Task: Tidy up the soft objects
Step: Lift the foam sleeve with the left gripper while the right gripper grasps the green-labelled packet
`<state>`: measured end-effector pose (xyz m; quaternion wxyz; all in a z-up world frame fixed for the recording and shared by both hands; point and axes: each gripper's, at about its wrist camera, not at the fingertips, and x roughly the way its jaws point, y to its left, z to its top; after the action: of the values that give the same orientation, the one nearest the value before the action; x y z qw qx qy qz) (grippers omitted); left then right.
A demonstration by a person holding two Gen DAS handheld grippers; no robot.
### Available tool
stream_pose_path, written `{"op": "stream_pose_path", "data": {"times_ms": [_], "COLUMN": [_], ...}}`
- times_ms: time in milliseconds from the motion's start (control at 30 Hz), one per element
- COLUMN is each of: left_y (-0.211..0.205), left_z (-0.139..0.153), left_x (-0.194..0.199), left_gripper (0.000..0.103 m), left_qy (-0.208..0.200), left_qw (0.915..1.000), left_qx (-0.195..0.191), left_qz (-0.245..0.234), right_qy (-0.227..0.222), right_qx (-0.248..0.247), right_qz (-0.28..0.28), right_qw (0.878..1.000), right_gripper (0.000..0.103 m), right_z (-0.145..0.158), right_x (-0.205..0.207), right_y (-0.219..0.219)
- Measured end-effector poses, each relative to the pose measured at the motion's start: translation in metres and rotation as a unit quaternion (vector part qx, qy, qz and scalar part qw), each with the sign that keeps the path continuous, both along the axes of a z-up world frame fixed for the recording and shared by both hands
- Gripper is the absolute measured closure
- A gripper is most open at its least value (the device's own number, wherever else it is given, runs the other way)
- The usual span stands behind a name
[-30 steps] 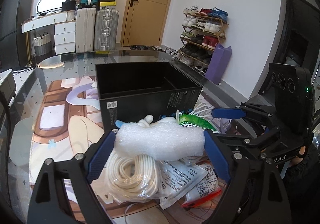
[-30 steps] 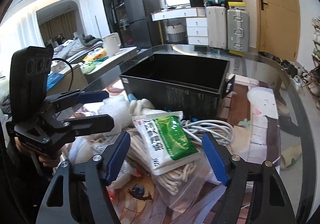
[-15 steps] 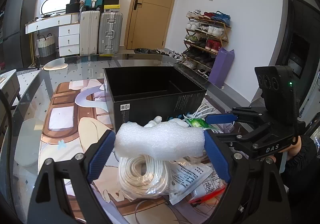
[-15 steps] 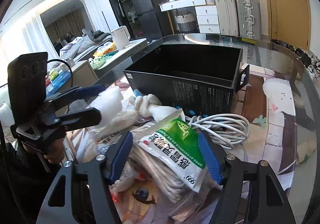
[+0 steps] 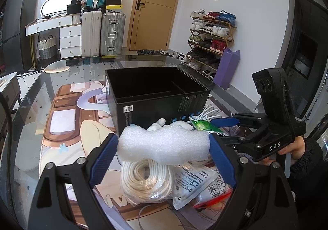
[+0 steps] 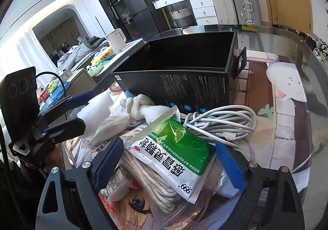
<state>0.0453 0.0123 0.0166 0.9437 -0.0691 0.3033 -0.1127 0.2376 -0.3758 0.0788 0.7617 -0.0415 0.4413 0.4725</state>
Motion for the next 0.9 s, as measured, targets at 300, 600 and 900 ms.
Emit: {"op": "stream_pose_path", "data": {"times_ms": [300, 600, 900], "left_y": [-0.002, -0.001, 0.001], "left_z": [0.002, 0.007, 0.007], "left_x": [0.000, -0.003, -0.006], "left_gripper": [0.015, 0.015, 0.015], "left_qy": [-0.002, -0.009, -0.015], "left_qw": [1.0000, 0.9999, 0.9998], "left_qx": [0.002, 0.007, 0.010], "left_qz": [0.001, 0.006, 0.013], "right_qy": [-0.010, -0.043, -0.071], "right_qx": [0.002, -0.002, 0.018], "right_qz": [0.007, 0.013, 0.018], "right_qw": [1.000, 0.999, 0.997], "right_gripper": [0.022, 0.059, 0.059], "right_z": [-0.001, 0.005, 0.012], "right_x": [-0.006, -0.014, -0.029], "right_y": [-0.001, -0.005, -0.011]}}
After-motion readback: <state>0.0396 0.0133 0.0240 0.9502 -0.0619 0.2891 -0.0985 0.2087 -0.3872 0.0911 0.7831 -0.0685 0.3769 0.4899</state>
